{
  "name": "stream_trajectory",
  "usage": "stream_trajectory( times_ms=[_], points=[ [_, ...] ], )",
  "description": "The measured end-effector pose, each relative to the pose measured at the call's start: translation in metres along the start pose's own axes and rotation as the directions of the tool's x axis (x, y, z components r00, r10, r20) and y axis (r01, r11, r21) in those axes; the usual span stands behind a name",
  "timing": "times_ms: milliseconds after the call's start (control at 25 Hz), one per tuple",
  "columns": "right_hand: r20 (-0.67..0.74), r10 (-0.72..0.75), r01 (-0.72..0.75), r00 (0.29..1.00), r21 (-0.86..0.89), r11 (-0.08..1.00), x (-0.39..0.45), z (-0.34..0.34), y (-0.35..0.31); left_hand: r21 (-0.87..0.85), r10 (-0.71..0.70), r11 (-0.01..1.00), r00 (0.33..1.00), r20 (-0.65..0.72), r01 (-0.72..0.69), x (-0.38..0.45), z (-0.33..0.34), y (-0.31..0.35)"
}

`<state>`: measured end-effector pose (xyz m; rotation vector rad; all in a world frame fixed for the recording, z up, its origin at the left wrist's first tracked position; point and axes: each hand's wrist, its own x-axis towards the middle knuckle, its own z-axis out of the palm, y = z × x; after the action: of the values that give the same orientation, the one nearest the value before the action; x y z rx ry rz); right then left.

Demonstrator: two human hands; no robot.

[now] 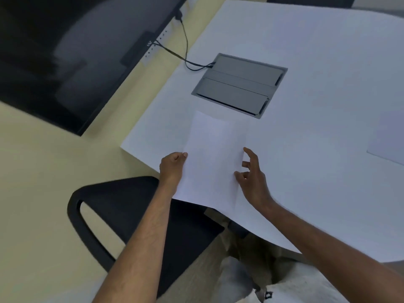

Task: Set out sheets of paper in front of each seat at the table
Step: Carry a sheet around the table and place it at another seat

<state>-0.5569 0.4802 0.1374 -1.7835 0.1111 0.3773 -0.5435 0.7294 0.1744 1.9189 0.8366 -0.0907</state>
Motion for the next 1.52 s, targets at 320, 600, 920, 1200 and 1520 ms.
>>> stream_trajectory(
  times_ms=[320,600,920,1200,1520],
  points=[
    [-0.065,0.223,-0.222,0.973,0.021,0.975,0.050,0.068,0.064,0.125,-0.019,0.992,0.988,0.153,0.000,0.117,0.019,-0.041],
    [-0.039,0.216,-0.218,0.976,-0.267,0.939,0.074,0.102,0.109,0.155,-0.047,0.988,0.980,0.192,0.017,0.180,0.035,-0.081],
    [0.047,-0.024,0.050,0.999,-0.738,0.673,0.084,0.119,0.128,0.303,0.111,0.941,0.984,0.137,-0.149,0.197,0.033,-0.094],
    [0.020,-0.038,0.040,0.999,-0.750,0.661,0.097,0.128,0.124,0.570,0.300,0.634,0.846,0.441,-0.522,0.191,0.032,-0.113],
    [0.008,-0.039,0.031,0.999,-0.766,0.642,0.099,0.131,0.125,0.615,0.293,0.559,0.827,0.481,-0.556,0.190,0.031,-0.115]
  ],
)
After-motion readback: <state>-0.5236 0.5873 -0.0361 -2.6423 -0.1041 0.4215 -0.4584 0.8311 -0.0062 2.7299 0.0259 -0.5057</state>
